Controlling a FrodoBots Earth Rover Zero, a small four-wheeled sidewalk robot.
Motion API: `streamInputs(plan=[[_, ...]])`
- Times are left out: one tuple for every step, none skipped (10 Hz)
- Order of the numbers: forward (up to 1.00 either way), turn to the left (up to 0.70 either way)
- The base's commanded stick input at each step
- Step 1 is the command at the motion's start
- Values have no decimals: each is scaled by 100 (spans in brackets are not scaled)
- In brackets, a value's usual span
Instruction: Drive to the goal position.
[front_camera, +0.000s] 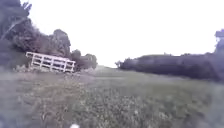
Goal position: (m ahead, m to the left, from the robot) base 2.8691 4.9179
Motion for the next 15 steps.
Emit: streamInputs(plan=[[70, -17], [70, 0], [70, 0], [70, -3], [70, -7], [70, -14], [70, -15], [70, -15], [70, -15], [70, -15], [70, -15], [70, -15], [70, -13], [70, -10], [70, -4]])
